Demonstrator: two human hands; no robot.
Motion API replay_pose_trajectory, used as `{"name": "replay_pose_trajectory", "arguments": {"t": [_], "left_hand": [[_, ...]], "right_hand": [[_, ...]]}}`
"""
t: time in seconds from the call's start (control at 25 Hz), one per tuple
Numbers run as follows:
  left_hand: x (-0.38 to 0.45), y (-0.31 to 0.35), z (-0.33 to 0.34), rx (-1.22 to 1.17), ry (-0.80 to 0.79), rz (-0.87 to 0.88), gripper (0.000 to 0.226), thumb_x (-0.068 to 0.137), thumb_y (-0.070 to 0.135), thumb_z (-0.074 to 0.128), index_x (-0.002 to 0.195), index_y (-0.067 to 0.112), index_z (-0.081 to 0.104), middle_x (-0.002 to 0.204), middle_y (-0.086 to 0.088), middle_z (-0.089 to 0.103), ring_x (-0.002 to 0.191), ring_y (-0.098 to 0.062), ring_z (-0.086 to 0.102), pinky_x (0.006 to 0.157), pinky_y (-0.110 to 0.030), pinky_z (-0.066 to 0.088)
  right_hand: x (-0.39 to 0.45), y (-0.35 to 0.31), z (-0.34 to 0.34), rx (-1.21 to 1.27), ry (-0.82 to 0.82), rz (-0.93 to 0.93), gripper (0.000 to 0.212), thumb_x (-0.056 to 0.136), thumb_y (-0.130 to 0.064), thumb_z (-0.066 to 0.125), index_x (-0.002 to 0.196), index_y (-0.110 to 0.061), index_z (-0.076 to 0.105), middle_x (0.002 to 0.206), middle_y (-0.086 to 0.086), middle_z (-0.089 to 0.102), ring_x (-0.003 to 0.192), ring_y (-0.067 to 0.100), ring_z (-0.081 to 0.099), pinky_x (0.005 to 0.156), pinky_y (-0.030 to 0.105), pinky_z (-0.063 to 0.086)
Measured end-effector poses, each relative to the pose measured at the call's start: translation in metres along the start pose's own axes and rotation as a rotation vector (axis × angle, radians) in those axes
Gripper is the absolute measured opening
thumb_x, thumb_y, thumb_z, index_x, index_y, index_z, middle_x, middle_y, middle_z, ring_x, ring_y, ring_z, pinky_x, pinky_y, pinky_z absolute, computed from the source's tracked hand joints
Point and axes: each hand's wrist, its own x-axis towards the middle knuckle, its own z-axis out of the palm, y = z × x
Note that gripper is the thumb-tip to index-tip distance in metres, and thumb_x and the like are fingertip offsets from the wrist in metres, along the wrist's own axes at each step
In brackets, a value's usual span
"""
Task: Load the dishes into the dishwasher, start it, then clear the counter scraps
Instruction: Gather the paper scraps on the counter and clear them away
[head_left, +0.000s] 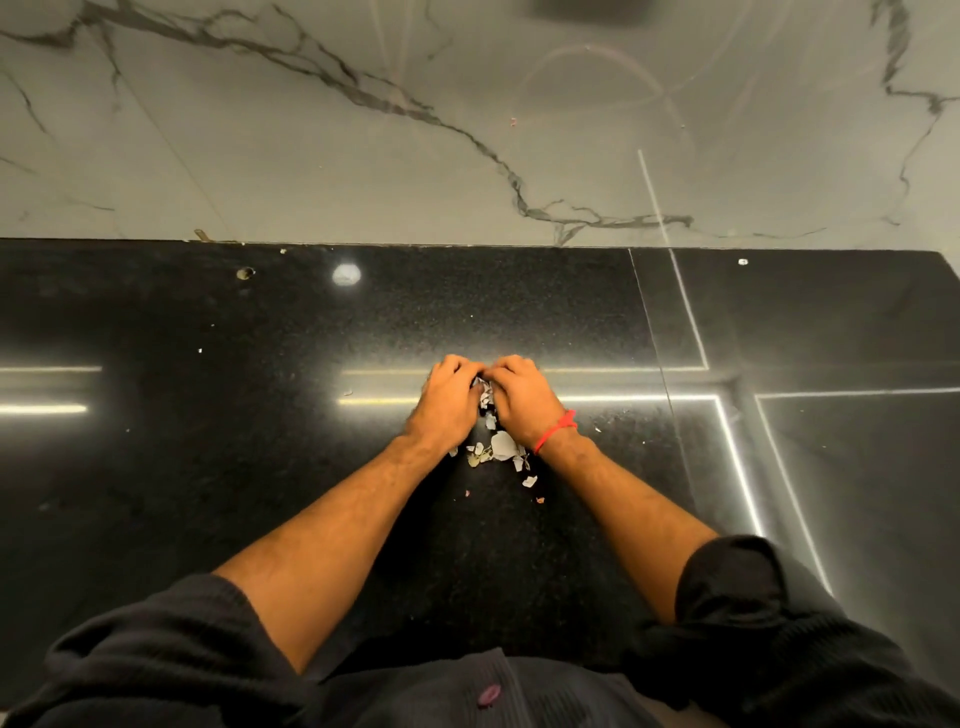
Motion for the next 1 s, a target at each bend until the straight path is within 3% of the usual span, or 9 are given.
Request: {"name": "replay_pose_trajectory", "arguments": {"t": [0.32, 0.4, 0.48, 0.64, 0.8, 0.92, 1.0], "left_hand": [[-0.068, 0.012, 0.004, -0.012, -0.067, 0.013, 0.033, 0.098, 0.014, 0.062, 0.130, 0.014, 0.065, 0.119, -0.003, 0.060, 0.117, -0.019, 0.054, 0.107, -0.030, 0.042], [-0.076, 0.014, -0.002, -0.004, -0.057, 0.000, 0.035, 0.100, 0.016, 0.058, 0.134, 0.014, 0.063, 0.124, -0.005, 0.060, 0.119, -0.020, 0.054, 0.106, -0.023, 0.037], [-0.082, 0.010, -0.008, 0.055, 0.005, -0.054, 0.035, 0.102, 0.018, 0.053, 0.137, 0.015, 0.061, 0.130, -0.007, 0.058, 0.124, -0.023, 0.050, 0.109, -0.028, 0.034], [-0.100, 0.004, -0.008, 0.172, 0.064, -0.242, 0.035, 0.105, 0.024, 0.048, 0.138, 0.016, 0.059, 0.134, -0.008, 0.049, 0.127, -0.028, 0.043, 0.113, -0.039, 0.035], [-0.097, 0.030, 0.015, 0.053, -0.005, -0.228, 0.034, 0.105, 0.016, 0.047, 0.136, 0.011, 0.060, 0.131, -0.012, 0.054, 0.125, -0.027, 0.051, 0.113, -0.033, 0.036], [-0.095, 0.036, 0.012, -0.053, 0.044, -0.254, 0.036, 0.104, 0.013, 0.049, 0.138, 0.012, 0.059, 0.133, -0.013, 0.058, 0.122, -0.026, 0.057, 0.112, -0.033, 0.039], [-0.100, 0.028, 0.001, -0.059, 0.039, -0.215, 0.047, 0.100, 0.018, 0.059, 0.146, 0.015, 0.049, 0.140, -0.006, 0.048, 0.111, -0.016, 0.059, 0.108, -0.030, 0.043]], "right_hand": [[-0.064, 0.004, -0.011, 0.080, -0.068, -0.096, 0.025, 0.095, -0.002, 0.055, 0.114, 0.000, 0.071, 0.110, 0.018, 0.067, 0.106, 0.033, 0.060, 0.095, 0.032, 0.039], [-0.074, 0.015, -0.022, 0.159, 0.051, -0.025, 0.024, 0.094, 0.000, 0.056, 0.113, 0.001, 0.071, 0.109, 0.019, 0.068, 0.105, 0.034, 0.062, 0.095, 0.032, 0.042], [-0.082, 0.040, -0.037, 0.143, 0.173, 0.122, 0.025, 0.093, 0.000, 0.056, 0.115, 0.003, 0.069, 0.110, 0.023, 0.065, 0.106, 0.037, 0.060, 0.097, 0.037, 0.043], [-0.103, 0.080, -0.053, 0.003, 0.156, 0.415, 0.031, 0.091, 0.004, 0.050, 0.118, 0.006, 0.065, 0.117, 0.029, 0.056, 0.114, 0.042, 0.050, 0.102, 0.037, 0.034], [-0.115, 0.034, -0.023, 0.131, 0.089, 0.321, 0.036, 0.085, 0.011, 0.049, 0.114, 0.002, 0.070, 0.114, 0.023, 0.060, 0.110, 0.036, 0.056, 0.098, 0.030, 0.038], [-0.116, 0.013, -0.018, 0.282, 0.090, 0.294, 0.036, 0.091, 0.005, 0.051, 0.122, -0.004, 0.067, 0.119, 0.016, 0.064, 0.113, 0.029, 0.059, 0.103, 0.028, 0.040], [-0.117, 0.024, -0.030, 0.260, 0.064, 0.257, 0.043, 0.091, -0.007, 0.062, 0.134, -0.006, 0.058, 0.125, 0.015, 0.057, 0.118, 0.030, 0.056, 0.106, 0.031, 0.040]]}}
